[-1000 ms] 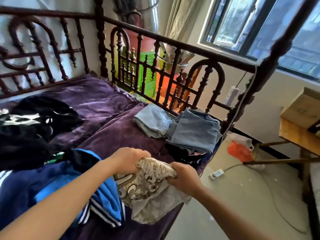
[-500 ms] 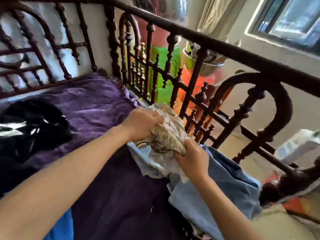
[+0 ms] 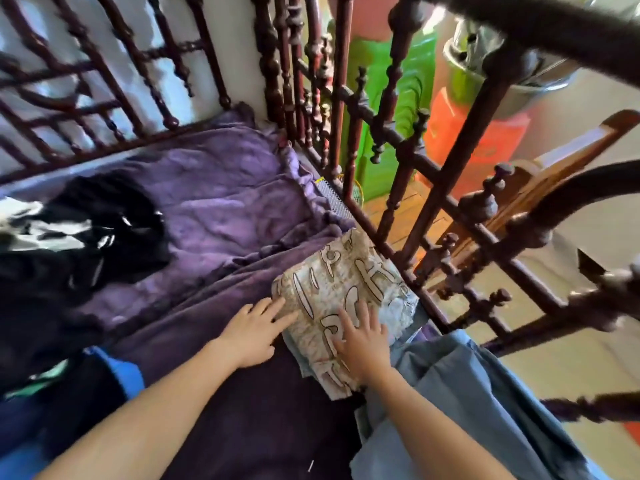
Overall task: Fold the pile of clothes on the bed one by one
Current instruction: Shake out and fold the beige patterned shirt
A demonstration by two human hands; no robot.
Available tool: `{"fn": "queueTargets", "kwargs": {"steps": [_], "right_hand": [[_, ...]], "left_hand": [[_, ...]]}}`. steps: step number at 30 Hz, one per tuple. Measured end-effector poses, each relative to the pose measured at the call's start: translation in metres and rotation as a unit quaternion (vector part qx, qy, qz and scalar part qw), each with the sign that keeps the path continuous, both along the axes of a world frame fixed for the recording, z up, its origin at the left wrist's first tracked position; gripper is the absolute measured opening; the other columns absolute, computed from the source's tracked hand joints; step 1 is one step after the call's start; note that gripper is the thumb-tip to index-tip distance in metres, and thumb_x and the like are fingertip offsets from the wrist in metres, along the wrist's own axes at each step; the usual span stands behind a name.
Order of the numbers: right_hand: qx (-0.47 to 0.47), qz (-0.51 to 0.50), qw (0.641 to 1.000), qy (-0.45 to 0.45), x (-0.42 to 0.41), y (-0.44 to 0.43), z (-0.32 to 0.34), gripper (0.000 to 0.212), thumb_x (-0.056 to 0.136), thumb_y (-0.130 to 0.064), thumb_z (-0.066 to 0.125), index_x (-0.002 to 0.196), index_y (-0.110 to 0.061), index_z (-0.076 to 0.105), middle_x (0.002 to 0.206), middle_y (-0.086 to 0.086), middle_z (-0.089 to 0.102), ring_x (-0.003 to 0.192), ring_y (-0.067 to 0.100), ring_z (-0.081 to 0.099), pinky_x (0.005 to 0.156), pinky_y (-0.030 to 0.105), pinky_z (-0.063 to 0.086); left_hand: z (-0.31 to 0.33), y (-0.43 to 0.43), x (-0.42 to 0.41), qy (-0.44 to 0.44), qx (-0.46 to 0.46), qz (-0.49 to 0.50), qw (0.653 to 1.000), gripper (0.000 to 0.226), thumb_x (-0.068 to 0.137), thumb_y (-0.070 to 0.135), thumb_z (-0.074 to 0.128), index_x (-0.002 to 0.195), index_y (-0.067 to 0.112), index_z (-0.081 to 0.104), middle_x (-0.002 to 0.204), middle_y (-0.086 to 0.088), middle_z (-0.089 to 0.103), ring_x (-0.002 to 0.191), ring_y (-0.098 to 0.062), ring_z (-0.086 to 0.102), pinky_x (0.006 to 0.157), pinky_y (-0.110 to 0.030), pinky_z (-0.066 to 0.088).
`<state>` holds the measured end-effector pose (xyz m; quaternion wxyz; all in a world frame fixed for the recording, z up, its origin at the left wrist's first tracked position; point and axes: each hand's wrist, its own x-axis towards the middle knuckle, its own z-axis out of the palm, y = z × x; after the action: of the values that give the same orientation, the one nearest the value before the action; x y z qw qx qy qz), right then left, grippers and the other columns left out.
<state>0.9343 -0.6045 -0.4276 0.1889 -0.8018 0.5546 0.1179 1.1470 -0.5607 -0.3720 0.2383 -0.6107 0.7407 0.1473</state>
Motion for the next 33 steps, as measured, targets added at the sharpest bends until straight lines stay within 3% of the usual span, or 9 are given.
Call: {"fn": "queueTargets", "kwargs": {"steps": [5,11,14,21,27,30,33], "right_hand": [[0.075,-0.015,0.997,-0.010,0.003,-0.012,-0.010,0.058,0.098,-0.051,0.026,0.149,-0.036,0.004,0.157,0.013,-0.007,0.144,0.034,-0.008,0.112,0.050,0.017],[-0.018,0.066,0.997,-0.038,0.017,0.024,0.016,0.058,0.098,-0.048,0.026,0.150,-0.028,0.009,0.158,0.013,0.000,0.145,0.031,-0.002,0.115,0.043,0.014],[-0.048,0.106,0.992,-0.047,0.026,0.048,0.034,0.054,0.098,-0.046,0.029,0.147,-0.024,0.020,0.157,0.013,0.005,0.145,0.028,0.004,0.113,0.044,0.017],[-0.076,0.222,0.969,-0.075,0.073,0.119,0.084,0.052,0.097,-0.046,0.033,0.143,-0.021,0.032,0.158,0.012,0.005,0.145,0.025,0.003,0.113,0.044,0.014],[-0.138,0.333,0.925,-0.125,0.136,0.204,0.144,0.049,0.098,-0.043,0.034,0.142,-0.022,0.034,0.158,0.009,0.005,0.146,0.024,0.000,0.115,0.042,0.012],[-0.176,0.397,0.888,-0.151,0.174,0.263,0.174,0.051,0.098,-0.046,0.032,0.144,-0.025,0.029,0.158,0.007,0.004,0.146,0.022,0.000,0.115,0.039,0.011],[-0.198,0.469,0.844,-0.172,0.214,0.339,0.201,0.052,0.098,-0.044,0.033,0.146,-0.025,0.027,0.158,0.007,0.003,0.146,0.021,0.001,0.114,0.037,0.011]], "left_hand": [[-0.004,0.041,0.029,0.041,-0.029,0.137,0.989,0.071,0.092,0.033,0.044,0.150,0.033,0.001,0.159,0.001,-0.001,0.144,-0.020,0.007,0.114,-0.039,0.017],[0.012,0.100,0.063,0.049,-0.064,0.289,0.954,0.070,0.093,0.036,0.045,0.150,0.030,0.005,0.158,0.005,0.006,0.143,-0.020,0.012,0.113,-0.036,0.022],[0.027,0.137,0.068,0.074,-0.109,0.360,0.924,0.069,0.093,0.035,0.048,0.150,0.027,0.011,0.157,0.004,0.012,0.142,-0.020,0.015,0.112,-0.033,0.024],[0.079,0.243,0.083,0.037,-0.210,0.428,0.878,0.066,0.091,0.037,0.051,0.148,0.026,0.021,0.154,0.006,0.023,0.139,-0.017,0.022,0.108,-0.029,0.028],[0.133,0.385,0.108,0.007,-0.300,0.485,0.821,0.064,0.092,0.036,0.051,0.148,0.023,0.021,0.154,0.004,0.022,0.140,-0.017,0.021,0.107,-0.025,0.025],[0.157,0.475,0.114,-0.016,-0.351,0.524,0.776,0.063,0.093,0.037,0.050,0.147,0.024,0.022,0.153,0.005,0.023,0.139,-0.015,0.021,0.106,-0.024,0.024],[0.179,0.573,0.113,-0.024,-0.385,0.583,0.715,0.061,0.094,0.038,0.048,0.147,0.024,0.023,0.154,0.003,0.023,0.140,-0.017,0.020,0.106,-0.032,0.030]]}}
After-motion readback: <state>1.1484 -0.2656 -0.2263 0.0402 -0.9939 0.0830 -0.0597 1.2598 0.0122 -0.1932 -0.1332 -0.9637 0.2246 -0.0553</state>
